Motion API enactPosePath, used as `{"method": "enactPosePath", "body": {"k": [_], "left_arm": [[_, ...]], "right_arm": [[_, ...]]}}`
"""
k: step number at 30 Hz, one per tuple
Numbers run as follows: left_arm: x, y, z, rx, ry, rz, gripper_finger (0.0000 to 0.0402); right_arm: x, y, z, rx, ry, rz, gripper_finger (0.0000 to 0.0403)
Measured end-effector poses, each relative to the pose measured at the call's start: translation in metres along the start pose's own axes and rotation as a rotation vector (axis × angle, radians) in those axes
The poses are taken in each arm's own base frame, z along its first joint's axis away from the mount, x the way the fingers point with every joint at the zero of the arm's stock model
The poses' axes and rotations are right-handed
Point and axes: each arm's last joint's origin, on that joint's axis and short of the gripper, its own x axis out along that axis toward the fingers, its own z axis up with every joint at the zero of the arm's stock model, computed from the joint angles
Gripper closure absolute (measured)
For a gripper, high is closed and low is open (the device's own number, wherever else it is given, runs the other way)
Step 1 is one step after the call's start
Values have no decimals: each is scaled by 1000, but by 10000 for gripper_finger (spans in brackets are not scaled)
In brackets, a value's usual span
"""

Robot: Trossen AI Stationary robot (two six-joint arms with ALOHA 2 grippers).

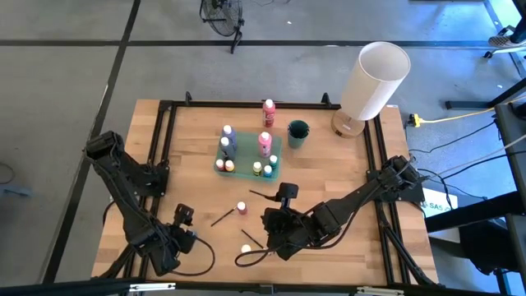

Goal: Pick & Place Paint Supplies
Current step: Put the small blue paint bottle into the green bin

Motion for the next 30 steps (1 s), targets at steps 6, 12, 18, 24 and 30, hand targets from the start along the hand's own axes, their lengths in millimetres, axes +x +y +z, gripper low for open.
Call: {"method": "enactPosePath", "body": {"k": [6,12,18,24,30], "left_arm": [[7,-1,-3,6,5,-11,112],[20,0,-13,27,60,6,112],[22,-1,-13,48,56,1,112],[22,-1,-13,65,60,-15,112],[23,-2,-12,90,46,-23,112]], "right_arm": [[0,0,0,0,0,0,114],[0,0,0,1,-1,0,114],[1,-1,1,5,1,-3,114],[5,-5,2,19,5,-11,114],[5,-4,2,21,13,10,114]]}}
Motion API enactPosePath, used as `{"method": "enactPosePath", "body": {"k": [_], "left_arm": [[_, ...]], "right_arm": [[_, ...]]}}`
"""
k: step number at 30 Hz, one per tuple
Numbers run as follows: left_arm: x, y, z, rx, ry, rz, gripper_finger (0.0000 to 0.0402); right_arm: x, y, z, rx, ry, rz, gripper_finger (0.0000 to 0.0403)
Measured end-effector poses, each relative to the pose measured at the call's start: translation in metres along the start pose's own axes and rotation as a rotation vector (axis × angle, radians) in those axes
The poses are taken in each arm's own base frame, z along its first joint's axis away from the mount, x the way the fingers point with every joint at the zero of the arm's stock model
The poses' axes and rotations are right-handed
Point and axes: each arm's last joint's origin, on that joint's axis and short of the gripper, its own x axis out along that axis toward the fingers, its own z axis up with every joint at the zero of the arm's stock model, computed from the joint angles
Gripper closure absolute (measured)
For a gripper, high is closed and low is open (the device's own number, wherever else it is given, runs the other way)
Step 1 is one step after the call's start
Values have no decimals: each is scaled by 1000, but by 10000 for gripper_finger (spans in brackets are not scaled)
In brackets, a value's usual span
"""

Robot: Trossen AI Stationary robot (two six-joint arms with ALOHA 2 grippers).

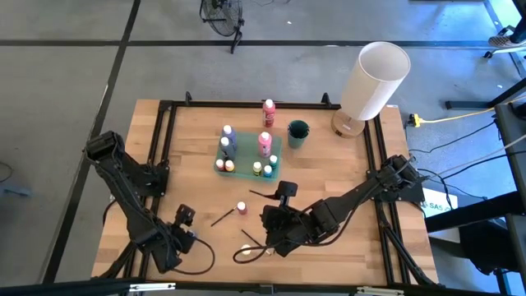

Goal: Pick & Place Paint Supplies
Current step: Put the small blue paint bottle into the green bin

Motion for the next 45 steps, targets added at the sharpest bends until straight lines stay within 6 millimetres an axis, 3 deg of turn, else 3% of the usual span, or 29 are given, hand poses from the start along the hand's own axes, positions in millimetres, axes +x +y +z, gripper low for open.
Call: {"method": "enactPosePath", "body": {"k": [17,45], "left_arm": [[0,0,3,4,-27,-7,119],[6,1,1,2,-51,26,258]], "right_arm": [[0,0,0,0,1,5,114],[0,0,0,0,1,4,114]]}}
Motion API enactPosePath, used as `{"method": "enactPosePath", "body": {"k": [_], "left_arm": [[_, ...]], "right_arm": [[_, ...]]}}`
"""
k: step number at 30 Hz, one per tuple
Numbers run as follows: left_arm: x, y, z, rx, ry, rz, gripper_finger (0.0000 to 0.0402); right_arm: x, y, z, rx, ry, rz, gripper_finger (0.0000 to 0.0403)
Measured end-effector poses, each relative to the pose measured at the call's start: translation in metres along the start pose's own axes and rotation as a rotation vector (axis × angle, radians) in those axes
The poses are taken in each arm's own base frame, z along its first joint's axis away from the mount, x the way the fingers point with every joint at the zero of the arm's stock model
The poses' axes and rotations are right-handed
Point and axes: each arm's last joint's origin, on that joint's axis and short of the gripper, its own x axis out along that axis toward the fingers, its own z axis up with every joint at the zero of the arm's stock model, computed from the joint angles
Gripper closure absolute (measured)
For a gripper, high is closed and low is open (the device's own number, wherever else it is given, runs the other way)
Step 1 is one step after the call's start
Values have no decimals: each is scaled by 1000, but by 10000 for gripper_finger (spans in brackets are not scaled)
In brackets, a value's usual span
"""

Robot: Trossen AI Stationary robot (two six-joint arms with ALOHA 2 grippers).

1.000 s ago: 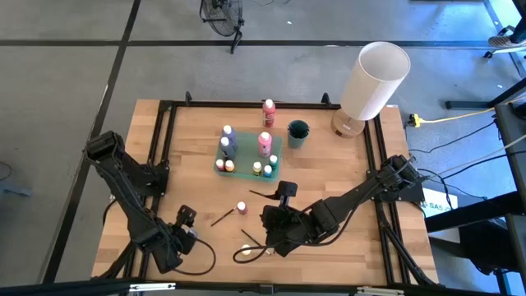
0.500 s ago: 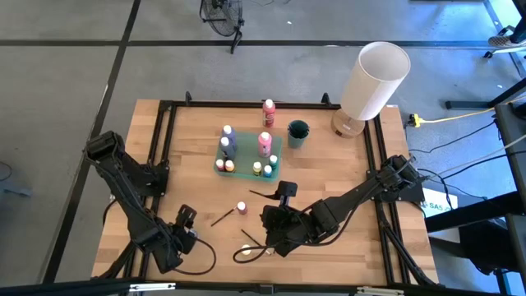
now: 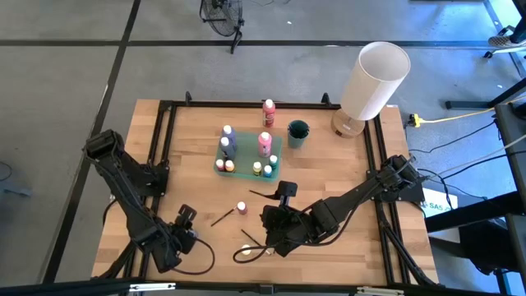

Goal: Pick & Place Paint Supplies
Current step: Put the small blue paint bottle into the green bin

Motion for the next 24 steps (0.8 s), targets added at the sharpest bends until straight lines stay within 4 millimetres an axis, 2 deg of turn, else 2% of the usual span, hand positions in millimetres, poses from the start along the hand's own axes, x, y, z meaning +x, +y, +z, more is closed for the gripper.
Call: {"method": "enactPosePath", "body": {"k": [7,19,24], "left_arm": [[1,0,0,-22,-3,3,283],[2,-1,0,-43,0,3,283],[-7,1,3,-23,37,5,283]], "right_arm": [[0,0,0,0,0,0,114],[0,0,0,-1,1,-1,114],[-2,1,-1,-9,-1,-3,114]]}}
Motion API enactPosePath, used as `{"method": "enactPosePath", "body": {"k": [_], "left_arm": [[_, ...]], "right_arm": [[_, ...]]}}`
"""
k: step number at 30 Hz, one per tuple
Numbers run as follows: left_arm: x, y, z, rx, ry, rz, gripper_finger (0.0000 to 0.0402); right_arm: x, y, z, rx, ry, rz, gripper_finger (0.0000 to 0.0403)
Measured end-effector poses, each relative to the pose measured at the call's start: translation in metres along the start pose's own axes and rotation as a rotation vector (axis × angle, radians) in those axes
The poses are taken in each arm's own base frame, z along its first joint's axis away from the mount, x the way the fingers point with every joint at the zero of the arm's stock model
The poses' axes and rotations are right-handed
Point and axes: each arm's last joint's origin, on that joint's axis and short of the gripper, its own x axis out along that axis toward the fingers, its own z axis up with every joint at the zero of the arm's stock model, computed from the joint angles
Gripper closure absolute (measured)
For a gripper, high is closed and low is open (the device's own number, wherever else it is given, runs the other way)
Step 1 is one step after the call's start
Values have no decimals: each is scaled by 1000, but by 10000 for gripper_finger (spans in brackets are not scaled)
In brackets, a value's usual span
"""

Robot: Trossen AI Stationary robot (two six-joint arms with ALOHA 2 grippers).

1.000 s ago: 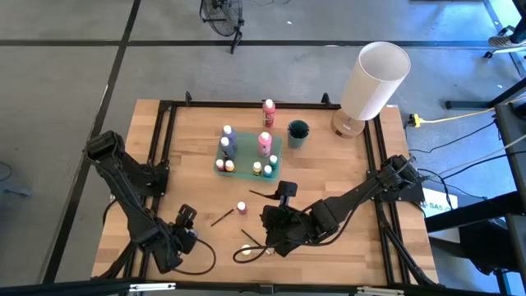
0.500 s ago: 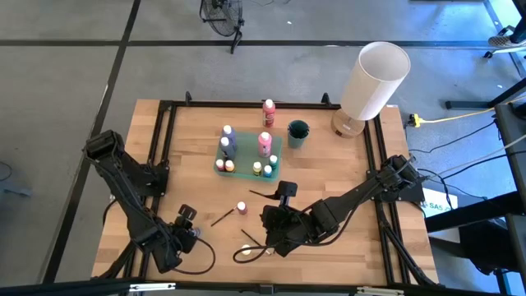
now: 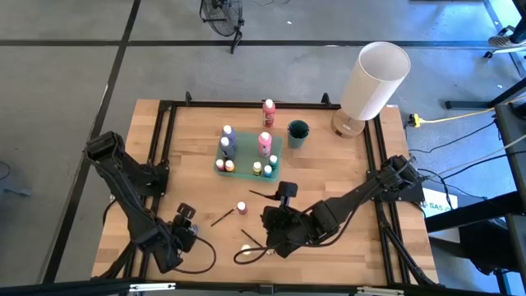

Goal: Pick & Place Paint Supplies
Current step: Put the small blue paint bottle into the green bin

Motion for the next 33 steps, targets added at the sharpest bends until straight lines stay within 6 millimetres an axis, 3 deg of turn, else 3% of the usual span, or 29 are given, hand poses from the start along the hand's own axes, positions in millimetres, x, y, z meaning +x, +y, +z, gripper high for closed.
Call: {"method": "enactPosePath", "body": {"k": [9,20,26,33], "left_arm": [[-37,15,16,-6,25,1,283],[-97,58,30,19,70,62,283],[-119,93,47,83,-5,39,283],[-133,150,59,137,-55,67,283]], "right_arm": [[-4,4,-2,-32,-2,4,114],[-17,13,-15,6,40,6,114],[-23,18,-18,11,42,8,114],[-24,19,-19,26,39,12,114]]}}
